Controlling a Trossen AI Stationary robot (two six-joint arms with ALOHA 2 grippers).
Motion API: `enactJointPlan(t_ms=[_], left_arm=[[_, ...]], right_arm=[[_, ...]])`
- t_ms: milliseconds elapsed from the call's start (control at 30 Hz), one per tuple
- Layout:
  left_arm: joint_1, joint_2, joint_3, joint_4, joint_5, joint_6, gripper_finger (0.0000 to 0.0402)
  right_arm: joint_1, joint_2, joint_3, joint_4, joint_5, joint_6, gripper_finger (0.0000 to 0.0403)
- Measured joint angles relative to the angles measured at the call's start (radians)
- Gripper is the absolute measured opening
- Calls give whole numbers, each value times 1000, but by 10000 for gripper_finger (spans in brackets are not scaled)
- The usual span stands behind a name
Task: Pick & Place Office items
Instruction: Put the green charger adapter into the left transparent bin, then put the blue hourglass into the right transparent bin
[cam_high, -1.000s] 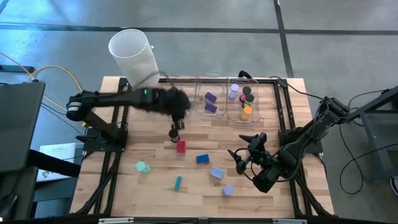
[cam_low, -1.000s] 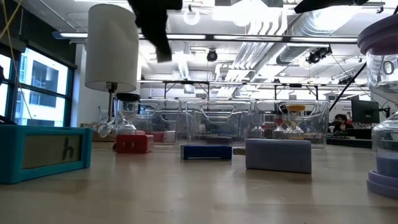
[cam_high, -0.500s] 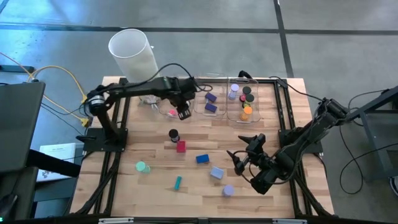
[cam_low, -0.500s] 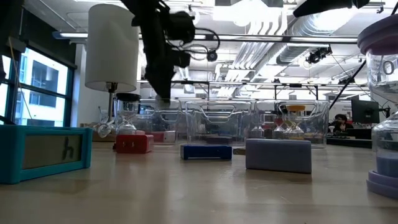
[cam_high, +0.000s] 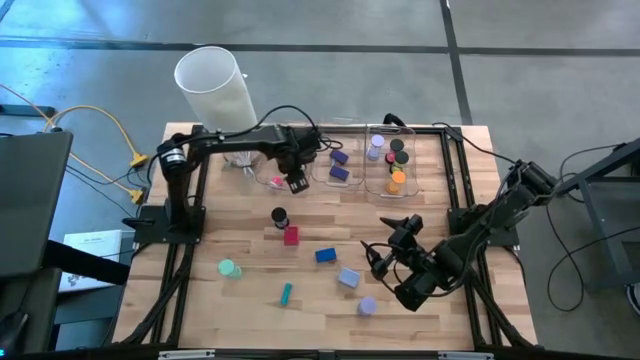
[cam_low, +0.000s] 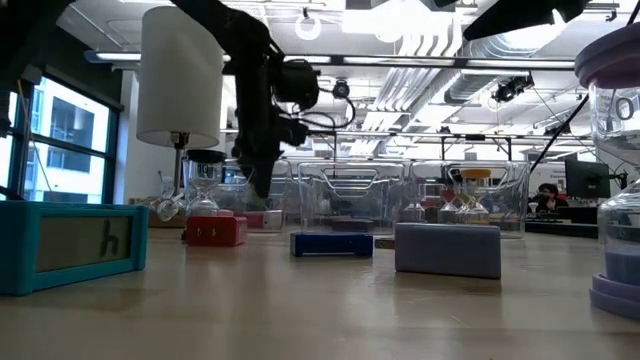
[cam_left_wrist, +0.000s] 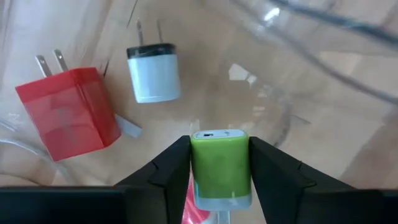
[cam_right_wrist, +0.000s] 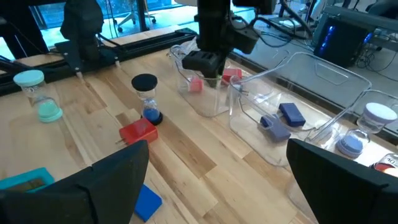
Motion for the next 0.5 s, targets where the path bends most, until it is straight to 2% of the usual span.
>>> enactJointPlan(t_ms=[333,500], left_arm=[[11,4,0,2,1,7,163],[11,-19,9,-49,-15,52,164]], right_arm=[[0,0,0,0,2,0,370],[0,0,0,0,5,0,370]])
